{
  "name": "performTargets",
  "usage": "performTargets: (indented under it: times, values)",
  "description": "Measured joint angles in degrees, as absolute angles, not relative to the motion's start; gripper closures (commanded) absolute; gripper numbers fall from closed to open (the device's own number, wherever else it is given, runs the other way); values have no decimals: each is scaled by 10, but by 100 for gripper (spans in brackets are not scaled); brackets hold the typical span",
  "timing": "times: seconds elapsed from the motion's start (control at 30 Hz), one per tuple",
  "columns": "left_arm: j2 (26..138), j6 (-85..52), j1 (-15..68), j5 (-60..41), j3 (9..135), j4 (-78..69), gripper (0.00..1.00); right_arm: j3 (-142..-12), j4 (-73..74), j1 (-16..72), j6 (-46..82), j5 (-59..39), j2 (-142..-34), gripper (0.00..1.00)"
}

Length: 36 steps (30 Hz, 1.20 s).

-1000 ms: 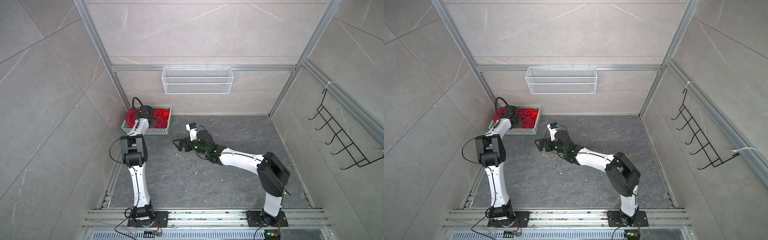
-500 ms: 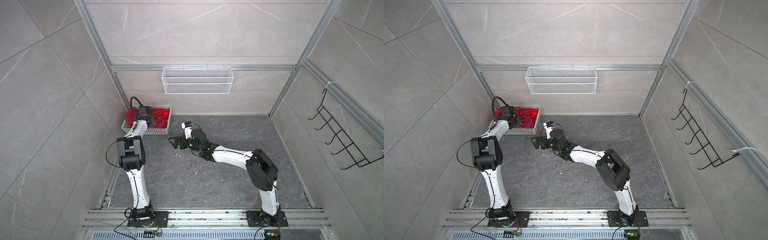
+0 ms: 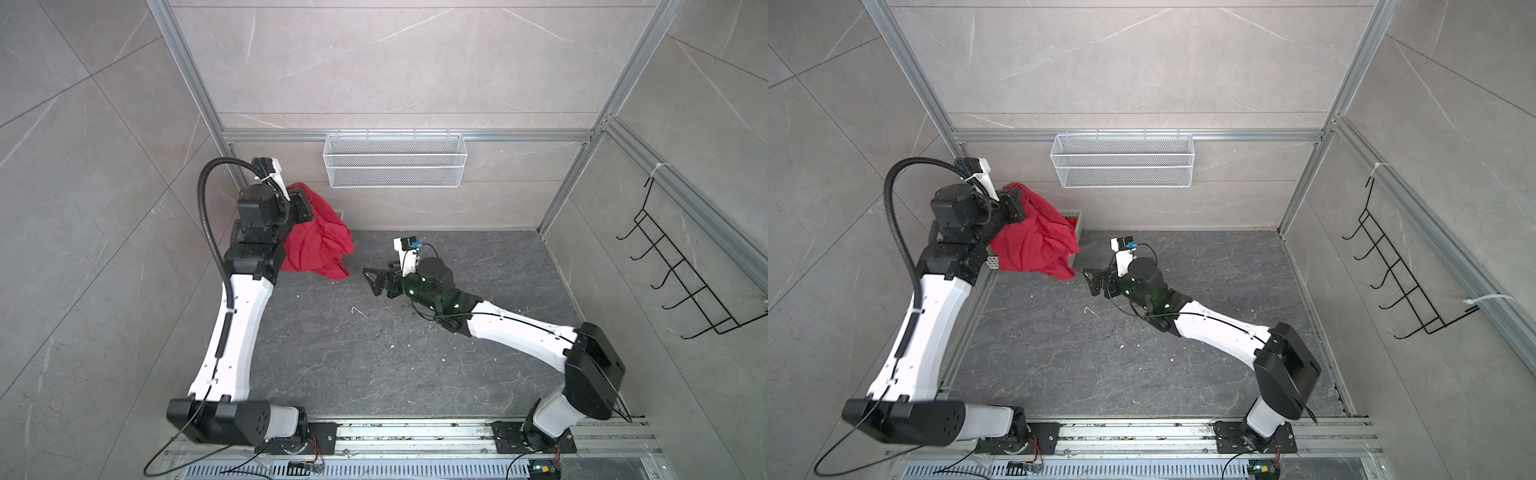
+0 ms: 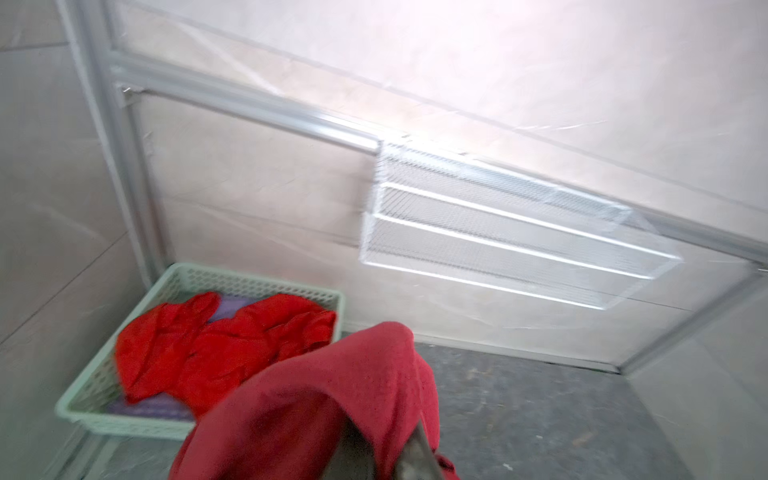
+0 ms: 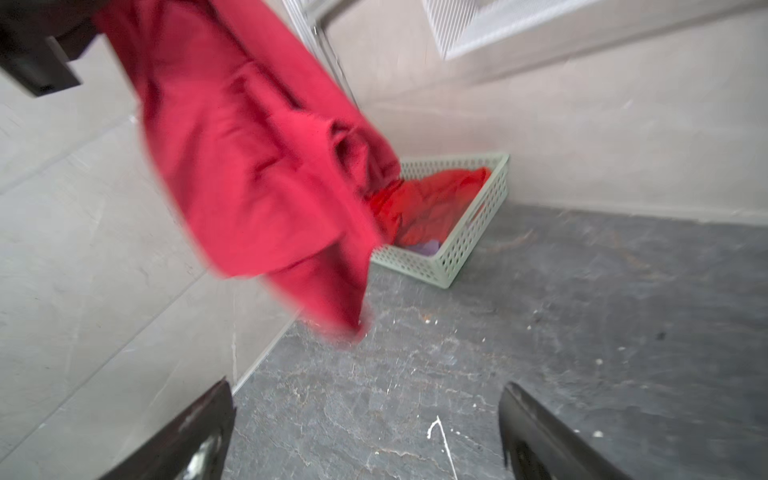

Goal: Fold and stack the t-shirts
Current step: 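Lift the red t-shirt from the basket with the left gripper onto the table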

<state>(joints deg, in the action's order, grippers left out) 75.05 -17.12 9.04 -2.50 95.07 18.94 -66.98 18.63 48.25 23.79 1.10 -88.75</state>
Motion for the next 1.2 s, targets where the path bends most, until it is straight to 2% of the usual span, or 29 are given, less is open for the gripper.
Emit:
performTargets:
  times: [0.17,0.4,0.6,0.77,0.8,0.9,0.97,1.07,1.2]
  values:
    - [723,-230,149,-100,951,195,100,-619,159,466,204,54,-780,1]
    - [804,-299,250,-213,957,190,100,-552,64,456,164,148,-625,1]
    - [842,-377,270,-328,903,138,100,-539,-29,453,149,234,-517,1]
    - [842,-431,268,-387,852,99,100,-538,-83,453,148,282,-490,1]
    - [842,-438,267,-400,845,91,98,-537,-90,453,148,288,-492,1]
    - [842,-424,262,-404,840,114,75,-530,-103,453,152,298,-503,1]
    - [842,-397,250,-373,840,156,60,-528,-109,453,157,303,-520,1]
    - [845,-370,206,-260,828,228,50,-529,-112,453,167,301,-564,1]
    - [866,-351,151,-93,789,298,46,-544,-142,452,185,280,-645,1]
